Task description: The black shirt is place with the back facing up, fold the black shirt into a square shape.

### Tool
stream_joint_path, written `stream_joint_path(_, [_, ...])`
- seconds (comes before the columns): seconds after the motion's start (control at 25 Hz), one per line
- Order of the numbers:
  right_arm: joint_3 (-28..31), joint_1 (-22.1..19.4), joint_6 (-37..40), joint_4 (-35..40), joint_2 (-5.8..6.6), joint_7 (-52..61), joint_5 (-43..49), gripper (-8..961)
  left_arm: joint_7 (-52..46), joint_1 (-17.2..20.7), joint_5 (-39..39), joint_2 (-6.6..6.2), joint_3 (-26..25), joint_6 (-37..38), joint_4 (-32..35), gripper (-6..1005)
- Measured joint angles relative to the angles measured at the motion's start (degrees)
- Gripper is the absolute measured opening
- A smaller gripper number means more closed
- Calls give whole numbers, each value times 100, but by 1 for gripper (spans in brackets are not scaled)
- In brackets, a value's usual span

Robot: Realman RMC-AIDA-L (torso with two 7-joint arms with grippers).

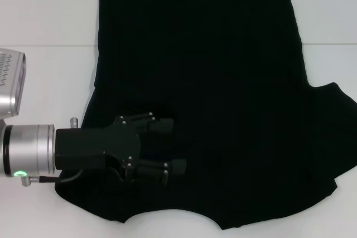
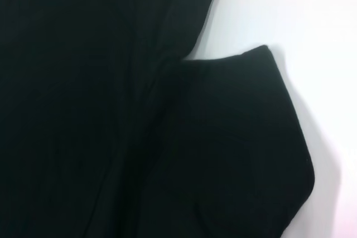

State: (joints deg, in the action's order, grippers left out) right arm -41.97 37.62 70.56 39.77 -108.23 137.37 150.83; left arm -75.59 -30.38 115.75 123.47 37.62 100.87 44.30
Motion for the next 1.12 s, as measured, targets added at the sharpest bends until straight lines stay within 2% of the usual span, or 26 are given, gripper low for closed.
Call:
stream_joint_path(0.88, [29,66,-123,189,13,-212,40,5,0,-29,0,18,0,-58,-135,844])
stream_joint_path(1.12, [3,311,-90,190,-43,-276,15,5,-3,-30,0,15,0,-71,-141,839])
